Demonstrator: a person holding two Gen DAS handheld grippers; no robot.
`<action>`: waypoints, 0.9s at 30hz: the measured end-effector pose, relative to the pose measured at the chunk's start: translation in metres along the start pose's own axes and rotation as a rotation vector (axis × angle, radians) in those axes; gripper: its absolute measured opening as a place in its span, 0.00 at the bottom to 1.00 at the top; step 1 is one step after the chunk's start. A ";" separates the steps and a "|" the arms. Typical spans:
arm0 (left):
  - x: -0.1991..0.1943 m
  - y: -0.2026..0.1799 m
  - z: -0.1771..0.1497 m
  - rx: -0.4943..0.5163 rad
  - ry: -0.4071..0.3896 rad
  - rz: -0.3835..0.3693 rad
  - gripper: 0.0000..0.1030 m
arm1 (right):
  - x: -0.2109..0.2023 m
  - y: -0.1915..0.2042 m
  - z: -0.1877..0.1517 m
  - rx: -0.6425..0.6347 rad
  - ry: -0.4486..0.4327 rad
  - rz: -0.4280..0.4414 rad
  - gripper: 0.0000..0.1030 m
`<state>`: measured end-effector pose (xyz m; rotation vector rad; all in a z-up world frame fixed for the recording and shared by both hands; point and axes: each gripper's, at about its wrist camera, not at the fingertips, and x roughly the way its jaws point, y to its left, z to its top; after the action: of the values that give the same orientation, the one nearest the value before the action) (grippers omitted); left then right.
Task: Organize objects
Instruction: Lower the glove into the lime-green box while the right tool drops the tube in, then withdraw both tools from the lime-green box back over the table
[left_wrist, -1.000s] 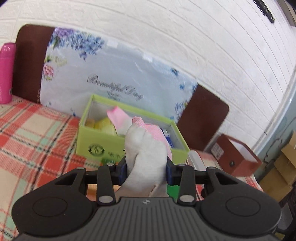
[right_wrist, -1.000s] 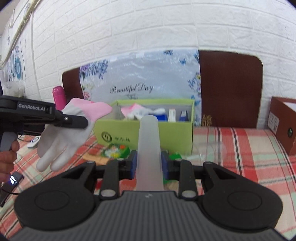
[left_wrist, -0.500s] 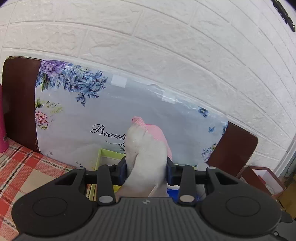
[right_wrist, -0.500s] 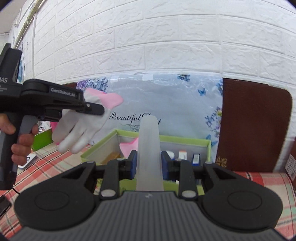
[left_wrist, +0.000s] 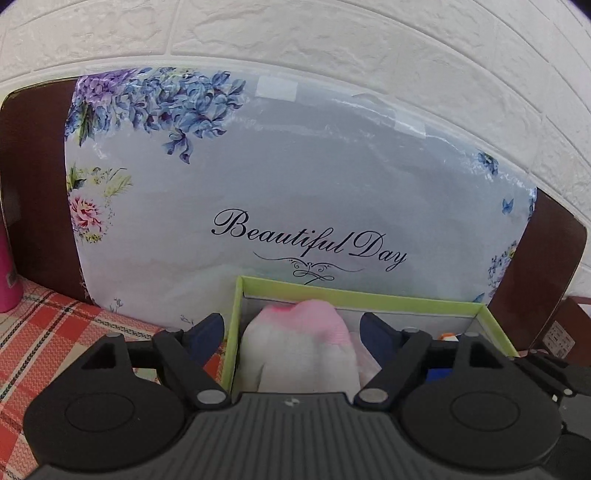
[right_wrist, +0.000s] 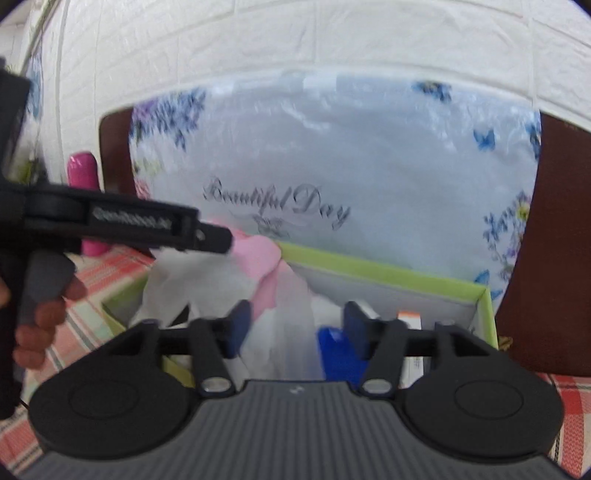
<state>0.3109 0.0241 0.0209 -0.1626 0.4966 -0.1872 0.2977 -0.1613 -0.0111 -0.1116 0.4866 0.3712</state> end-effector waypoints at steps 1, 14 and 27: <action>-0.001 0.002 -0.002 -0.007 0.004 -0.005 0.81 | 0.001 0.000 -0.005 -0.012 -0.001 -0.009 0.61; -0.070 -0.023 0.004 -0.037 -0.005 0.012 0.83 | -0.072 -0.005 0.002 0.053 -0.114 -0.068 1.00; -0.145 -0.060 -0.047 0.050 0.062 0.078 0.84 | -0.159 0.000 -0.030 0.149 -0.099 -0.081 1.00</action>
<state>0.1544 -0.0076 0.0581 -0.0882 0.5587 -0.1291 0.1550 -0.2184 0.0384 0.0312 0.4091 0.2589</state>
